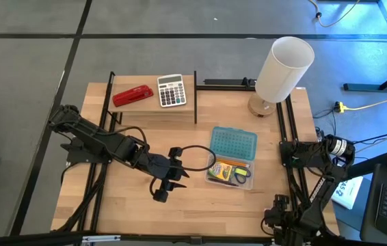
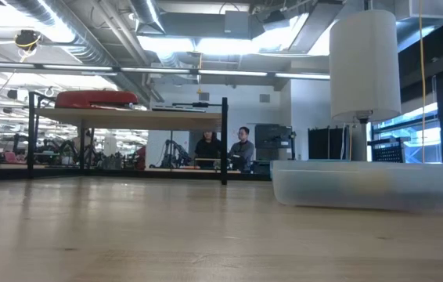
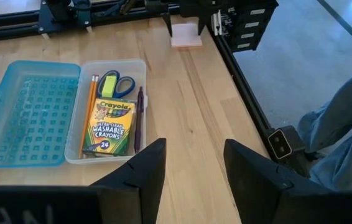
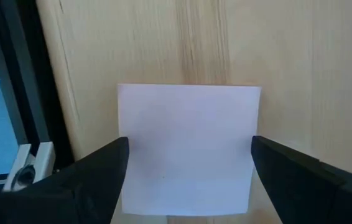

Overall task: Pack school essentials
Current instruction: Put the pink sticky note into the blue supply box

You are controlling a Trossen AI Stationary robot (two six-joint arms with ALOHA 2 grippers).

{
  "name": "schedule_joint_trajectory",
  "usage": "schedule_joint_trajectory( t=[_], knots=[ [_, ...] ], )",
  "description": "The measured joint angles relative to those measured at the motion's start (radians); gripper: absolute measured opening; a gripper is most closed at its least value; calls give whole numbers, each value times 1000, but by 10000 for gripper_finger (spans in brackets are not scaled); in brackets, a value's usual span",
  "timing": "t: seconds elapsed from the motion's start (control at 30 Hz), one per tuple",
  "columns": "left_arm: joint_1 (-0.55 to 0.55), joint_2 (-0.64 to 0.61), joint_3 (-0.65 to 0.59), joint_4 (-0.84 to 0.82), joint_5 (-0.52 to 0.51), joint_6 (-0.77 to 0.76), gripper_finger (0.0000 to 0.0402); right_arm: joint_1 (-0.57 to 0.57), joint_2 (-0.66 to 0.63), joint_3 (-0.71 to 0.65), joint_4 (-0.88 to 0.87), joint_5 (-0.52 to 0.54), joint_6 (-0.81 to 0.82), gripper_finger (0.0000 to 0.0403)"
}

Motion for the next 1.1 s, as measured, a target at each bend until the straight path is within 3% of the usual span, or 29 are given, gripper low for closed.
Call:
schedule_joint_trajectory(
  t=[0.73,1.1],
  knots=[
    [0,0,0,0,0,0,156,1,-7,-51,57,18,4,338],
    [0,0,0,0,0,0,156,0,-5,-52,60,20,4,292]
  ],
)
